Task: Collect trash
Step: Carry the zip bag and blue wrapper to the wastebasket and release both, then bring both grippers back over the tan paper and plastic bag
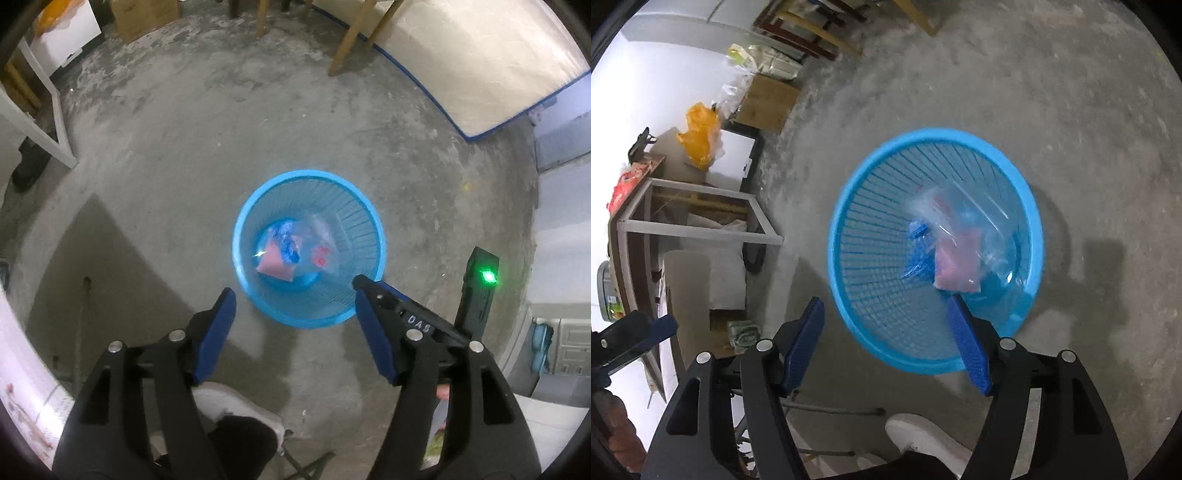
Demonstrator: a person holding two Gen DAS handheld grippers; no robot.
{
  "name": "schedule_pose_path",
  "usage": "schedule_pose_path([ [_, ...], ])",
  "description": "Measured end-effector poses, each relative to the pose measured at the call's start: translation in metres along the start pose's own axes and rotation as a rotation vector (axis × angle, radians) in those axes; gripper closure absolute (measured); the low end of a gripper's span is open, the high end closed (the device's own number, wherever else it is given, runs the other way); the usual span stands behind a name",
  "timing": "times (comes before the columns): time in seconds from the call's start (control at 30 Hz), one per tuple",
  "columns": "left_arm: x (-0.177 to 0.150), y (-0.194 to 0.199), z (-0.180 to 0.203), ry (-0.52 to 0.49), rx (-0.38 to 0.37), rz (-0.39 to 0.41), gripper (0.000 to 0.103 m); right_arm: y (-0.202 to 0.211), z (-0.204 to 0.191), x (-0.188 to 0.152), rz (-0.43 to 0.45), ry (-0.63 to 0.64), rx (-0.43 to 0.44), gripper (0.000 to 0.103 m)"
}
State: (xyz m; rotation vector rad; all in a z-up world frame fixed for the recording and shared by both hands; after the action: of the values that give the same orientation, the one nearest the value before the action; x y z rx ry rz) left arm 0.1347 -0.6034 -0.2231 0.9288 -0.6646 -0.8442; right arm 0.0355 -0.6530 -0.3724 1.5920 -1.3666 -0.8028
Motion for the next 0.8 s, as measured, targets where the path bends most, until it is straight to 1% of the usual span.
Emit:
schedule_pose_path([
  [0.13, -0.004, 0.035, -0.010, -0.043, 0.051, 0.031, 0.040, 0.007, 0.006, -0.010, 0.004, 0.012, 0.008, 0.036],
  [0.23, -0.010, 0.073, -0.013, -0.056, 0.057, 0.067, 0.040, 0.020, 0.006, -0.017, 0.016, 0.029, 0.025, 0.036],
  [0.4, -0.036, 0.144, -0.018, -0.104, 0.082, 0.128, 0.037, 0.066, 0.000, -0.041, 0.050, 0.078, 0.059, 0.035],
  [0.47, -0.057, 0.180, -0.024, -0.120, 0.099, 0.155, 0.032, 0.088, -0.009, -0.050, 0.072, 0.116, 0.082, 0.031],
  [0.6, -0.100, 0.244, -0.042, -0.110, 0.116, 0.218, 0.030, 0.128, -0.035, -0.072, 0.108, 0.209, 0.116, 0.027],
  [0.63, -0.111, 0.256, -0.046, -0.097, 0.115, 0.237, 0.028, 0.140, -0.047, -0.080, 0.117, 0.244, 0.128, 0.026],
  [0.7, -0.136, 0.287, -0.057, -0.065, 0.114, 0.282, 0.027, 0.161, -0.072, -0.096, 0.129, 0.311, 0.161, 0.023],
  [0.8, -0.168, 0.322, -0.071, -0.043, 0.121, 0.340, 0.026, 0.186, -0.113, -0.124, 0.141, 0.432, 0.213, 0.019],
])
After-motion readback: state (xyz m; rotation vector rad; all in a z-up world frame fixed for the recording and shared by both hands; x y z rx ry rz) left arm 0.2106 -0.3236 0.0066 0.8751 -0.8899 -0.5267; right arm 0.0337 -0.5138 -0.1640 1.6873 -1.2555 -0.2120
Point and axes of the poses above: each gripper's, at about its wrist camera, not at the fingertips, and y roughly against the way its jaws point, z to its right, x to its top, the point moved 9 cm from there along -y, roughly the way its jaws point, and after that the axes turned 14 degrees about -x, right-handed, at the moved point
